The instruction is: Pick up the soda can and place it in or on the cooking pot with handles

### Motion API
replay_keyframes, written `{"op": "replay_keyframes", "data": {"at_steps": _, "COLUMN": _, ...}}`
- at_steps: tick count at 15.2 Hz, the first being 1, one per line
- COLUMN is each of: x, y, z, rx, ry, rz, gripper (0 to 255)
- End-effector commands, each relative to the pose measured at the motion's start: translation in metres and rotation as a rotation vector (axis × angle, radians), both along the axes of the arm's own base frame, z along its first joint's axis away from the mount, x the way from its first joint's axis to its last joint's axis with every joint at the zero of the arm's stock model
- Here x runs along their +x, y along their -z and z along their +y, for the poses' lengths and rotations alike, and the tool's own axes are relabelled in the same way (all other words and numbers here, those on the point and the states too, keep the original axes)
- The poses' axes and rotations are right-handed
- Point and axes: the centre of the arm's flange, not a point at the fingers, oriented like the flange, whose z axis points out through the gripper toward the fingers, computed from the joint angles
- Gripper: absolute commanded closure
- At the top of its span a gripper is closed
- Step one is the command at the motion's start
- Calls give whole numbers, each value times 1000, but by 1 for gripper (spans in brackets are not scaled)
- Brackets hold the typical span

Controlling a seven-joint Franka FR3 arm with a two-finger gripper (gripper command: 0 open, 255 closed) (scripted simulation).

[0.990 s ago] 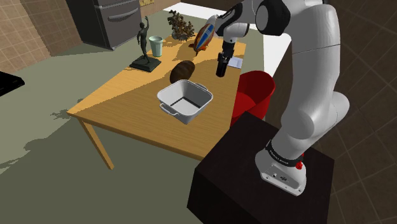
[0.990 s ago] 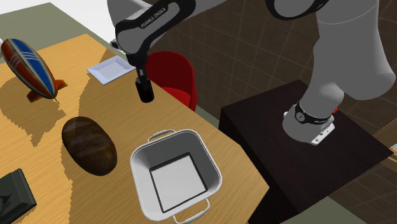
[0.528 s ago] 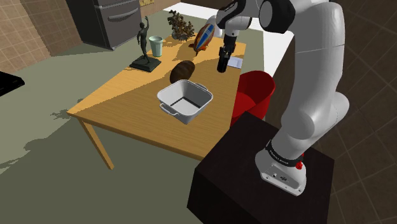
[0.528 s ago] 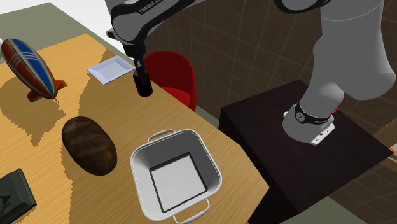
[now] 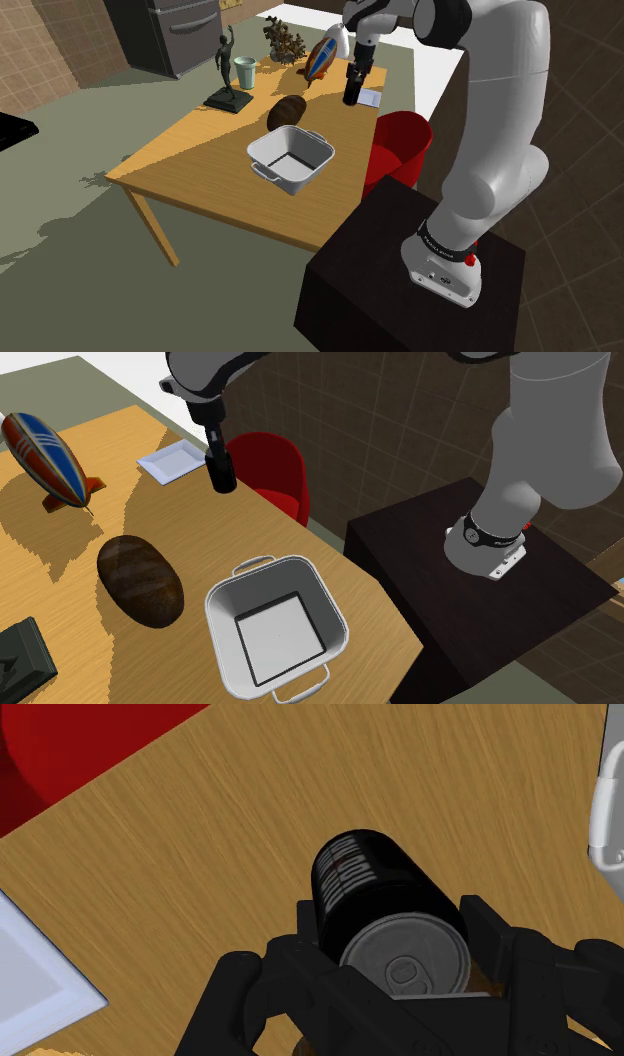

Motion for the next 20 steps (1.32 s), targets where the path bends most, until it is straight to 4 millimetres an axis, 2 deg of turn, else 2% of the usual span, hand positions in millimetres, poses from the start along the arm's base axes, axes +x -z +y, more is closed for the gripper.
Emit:
{"op": "replay_keyframes", "data": {"at_steps": 1, "x": 0, "y": -11, "z": 0, "rx": 0, "ry": 0, "rz": 0, "gripper": 255}}
{"op": "replay_keyframes", "data": {"at_steps": 2, "x": 0, "y": -14, "z": 0, "rx": 0, "ry": 0, "rz": 0, "gripper": 255}}
{"op": "replay_keyframes", "data": {"at_steps": 20, "x": 3, "y": -35, "z": 237, "rx": 0, "ry": 0, "rz": 0, "gripper": 255}}
